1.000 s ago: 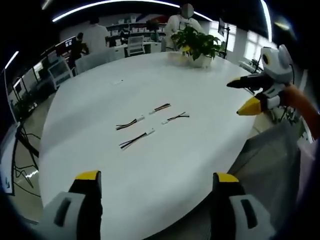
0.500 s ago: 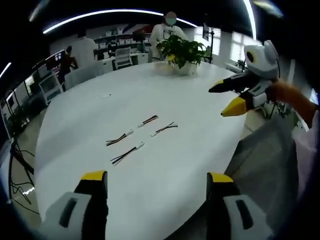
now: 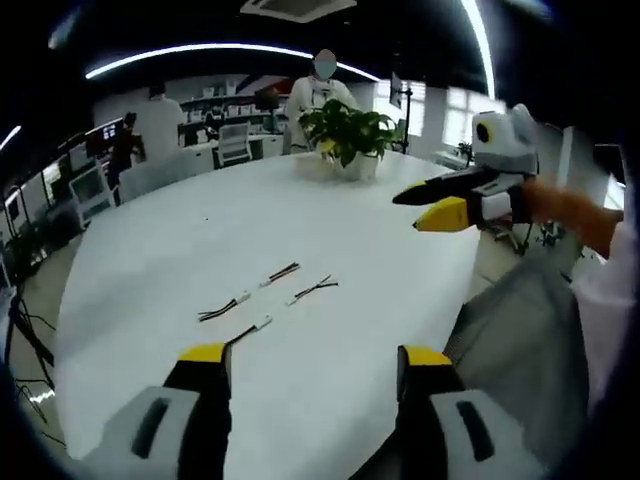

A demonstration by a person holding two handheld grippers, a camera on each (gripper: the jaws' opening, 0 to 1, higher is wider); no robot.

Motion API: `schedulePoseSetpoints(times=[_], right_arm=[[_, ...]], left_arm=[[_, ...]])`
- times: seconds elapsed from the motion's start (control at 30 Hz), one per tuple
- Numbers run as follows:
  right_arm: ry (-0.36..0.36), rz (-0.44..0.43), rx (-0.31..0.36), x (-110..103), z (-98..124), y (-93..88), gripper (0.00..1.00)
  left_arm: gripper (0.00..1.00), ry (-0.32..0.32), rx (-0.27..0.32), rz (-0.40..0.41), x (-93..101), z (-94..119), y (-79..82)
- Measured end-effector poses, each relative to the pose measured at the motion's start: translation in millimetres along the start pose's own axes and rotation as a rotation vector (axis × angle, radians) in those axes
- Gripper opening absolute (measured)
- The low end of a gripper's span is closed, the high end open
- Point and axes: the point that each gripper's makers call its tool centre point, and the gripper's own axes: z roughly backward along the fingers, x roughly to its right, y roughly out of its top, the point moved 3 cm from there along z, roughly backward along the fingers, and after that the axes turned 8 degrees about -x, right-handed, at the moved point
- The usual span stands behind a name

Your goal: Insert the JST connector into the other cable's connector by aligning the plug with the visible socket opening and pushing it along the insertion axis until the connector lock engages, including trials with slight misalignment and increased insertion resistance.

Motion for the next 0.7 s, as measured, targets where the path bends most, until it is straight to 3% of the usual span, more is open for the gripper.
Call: schedulePoseSetpoints(times=[0.17, 0.3, 0.37, 0.4, 0.47, 0.7], right_arm=[[-0.005, 0.067, 0.001, -4, -2, 1.4, 0.48], [0.03, 0.061, -0.014, -8, -3, -0.9, 0.47], [0.053, 0.044, -0.026, -11, -4, -2.4, 0.45], [0.061, 0.046, -0.033, -12, -4, -3.1, 0.44], [0.065, 0.055, -0.054, -13, -5, -5.2, 0.44], [0.085, 0.045, -0.163, -14, -14, -18.4, 0.38]], left_arm=[[0.61, 0.007, 0.015, -0.065, 1.2, -1, 5.2], [0.61, 0.028, 0.021, -0.108, 0.0, 0, 9.9], [0.58, 0.069, -0.016, -0.125, -5.1, 2, 9.1], [0.54, 0.099, -0.043, -0.167, -8.8, 2, 8.6], [0.5, 0.114, -0.041, -0.245, -9.6, 2, 10.6], [0.48, 0.057, -0.02, -0.149, -8.2, -2, 17.9]])
